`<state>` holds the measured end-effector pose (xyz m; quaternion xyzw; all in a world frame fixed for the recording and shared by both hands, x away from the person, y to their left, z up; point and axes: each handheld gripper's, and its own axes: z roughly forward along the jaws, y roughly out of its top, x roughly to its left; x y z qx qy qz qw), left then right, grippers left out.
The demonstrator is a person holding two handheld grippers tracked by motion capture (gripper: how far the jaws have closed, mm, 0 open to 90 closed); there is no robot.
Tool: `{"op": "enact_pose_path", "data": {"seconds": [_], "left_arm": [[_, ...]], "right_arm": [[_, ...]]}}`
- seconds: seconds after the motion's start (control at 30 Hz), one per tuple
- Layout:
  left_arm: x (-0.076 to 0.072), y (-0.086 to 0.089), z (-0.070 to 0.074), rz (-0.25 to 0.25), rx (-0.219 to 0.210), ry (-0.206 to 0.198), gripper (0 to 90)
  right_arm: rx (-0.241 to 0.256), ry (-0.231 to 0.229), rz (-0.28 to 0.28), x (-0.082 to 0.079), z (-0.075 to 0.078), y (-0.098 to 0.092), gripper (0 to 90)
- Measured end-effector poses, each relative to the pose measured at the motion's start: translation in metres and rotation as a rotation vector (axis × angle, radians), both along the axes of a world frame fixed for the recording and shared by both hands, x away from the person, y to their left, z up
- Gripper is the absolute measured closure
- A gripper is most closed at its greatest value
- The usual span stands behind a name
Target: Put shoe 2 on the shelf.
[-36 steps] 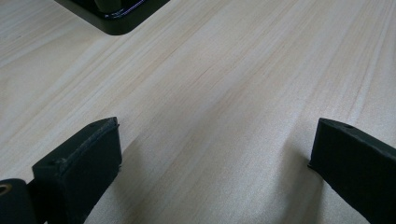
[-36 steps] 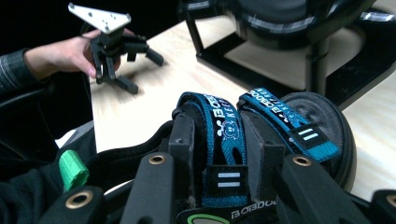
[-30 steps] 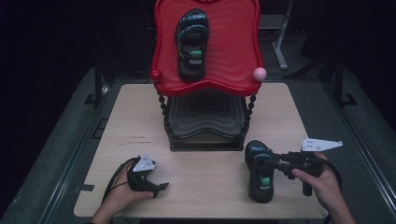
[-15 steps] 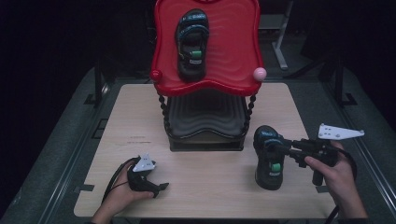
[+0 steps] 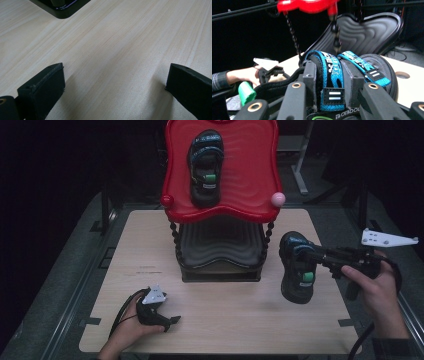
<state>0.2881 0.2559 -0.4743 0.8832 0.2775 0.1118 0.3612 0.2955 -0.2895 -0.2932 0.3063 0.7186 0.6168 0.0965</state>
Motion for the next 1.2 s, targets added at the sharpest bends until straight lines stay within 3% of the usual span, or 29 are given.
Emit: {"op": "enact_pose_path", "data": {"seconds": [0.6, 1.2], "left_arm": [[0.0, 0.0, 0.0, -0.001, 0.003, 0.002, 0.7], [0.0, 0.0, 0.0, 0.0, 0.001, -0.002, 0.7]], "right_arm": [[0.066, -0.098, -0.033, 0.024, 0.078, -0.013, 67.3], [0.085, -0.209, -0.021, 0.044, 0.165, 0.003, 67.4]]}}
